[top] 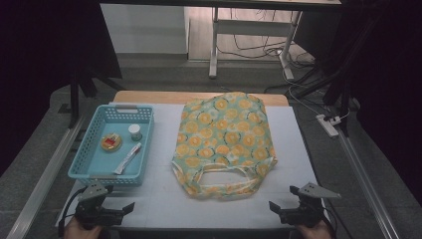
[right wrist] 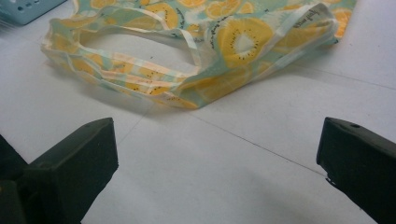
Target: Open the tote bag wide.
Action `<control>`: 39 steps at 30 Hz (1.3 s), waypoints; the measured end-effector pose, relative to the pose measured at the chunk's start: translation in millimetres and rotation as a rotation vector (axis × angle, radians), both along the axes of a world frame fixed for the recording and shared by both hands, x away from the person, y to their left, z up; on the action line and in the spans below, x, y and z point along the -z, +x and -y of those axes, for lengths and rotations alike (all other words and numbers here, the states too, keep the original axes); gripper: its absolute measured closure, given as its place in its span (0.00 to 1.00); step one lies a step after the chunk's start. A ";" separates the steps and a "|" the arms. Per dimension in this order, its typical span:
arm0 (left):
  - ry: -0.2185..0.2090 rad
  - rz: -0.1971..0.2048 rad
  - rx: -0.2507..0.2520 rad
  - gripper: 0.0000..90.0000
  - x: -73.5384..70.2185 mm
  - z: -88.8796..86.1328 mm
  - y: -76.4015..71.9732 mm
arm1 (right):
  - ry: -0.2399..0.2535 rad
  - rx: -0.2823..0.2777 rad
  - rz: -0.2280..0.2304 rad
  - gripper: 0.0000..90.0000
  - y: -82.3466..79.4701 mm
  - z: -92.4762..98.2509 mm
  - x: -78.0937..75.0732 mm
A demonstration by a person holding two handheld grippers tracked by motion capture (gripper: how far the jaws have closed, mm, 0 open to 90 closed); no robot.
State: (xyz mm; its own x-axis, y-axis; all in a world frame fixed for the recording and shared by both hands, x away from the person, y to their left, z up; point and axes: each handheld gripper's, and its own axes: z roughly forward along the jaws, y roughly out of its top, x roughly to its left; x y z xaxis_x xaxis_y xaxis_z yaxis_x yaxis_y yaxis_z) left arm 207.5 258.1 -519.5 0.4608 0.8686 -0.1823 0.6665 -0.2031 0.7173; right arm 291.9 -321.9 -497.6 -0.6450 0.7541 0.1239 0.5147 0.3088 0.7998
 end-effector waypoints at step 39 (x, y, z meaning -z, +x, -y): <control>-0.020 -0.009 0.008 0.00 0.2 -2.3 -0.8 | -0.005 -0.060 0.019 0.00 4.1 -9.9 -2.2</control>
